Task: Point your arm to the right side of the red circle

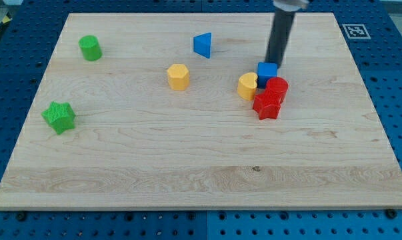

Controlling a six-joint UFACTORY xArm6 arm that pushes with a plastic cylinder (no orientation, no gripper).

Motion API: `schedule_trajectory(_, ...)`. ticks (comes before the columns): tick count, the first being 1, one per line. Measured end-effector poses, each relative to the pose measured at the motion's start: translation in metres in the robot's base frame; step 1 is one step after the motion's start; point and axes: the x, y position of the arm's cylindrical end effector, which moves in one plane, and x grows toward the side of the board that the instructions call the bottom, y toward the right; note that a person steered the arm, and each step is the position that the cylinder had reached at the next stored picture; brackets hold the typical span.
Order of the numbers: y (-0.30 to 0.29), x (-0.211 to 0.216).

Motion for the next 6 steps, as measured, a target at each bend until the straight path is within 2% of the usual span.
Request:
schedule_trajectory(1,0.044,0.000)
schedule_trajectory(3,0.062,0.008)
schedule_trajectory(4,0.100,0.036)
schedule_trajectory(5,0.104,0.055)
schedule_trajectory(6,0.104,0.093)
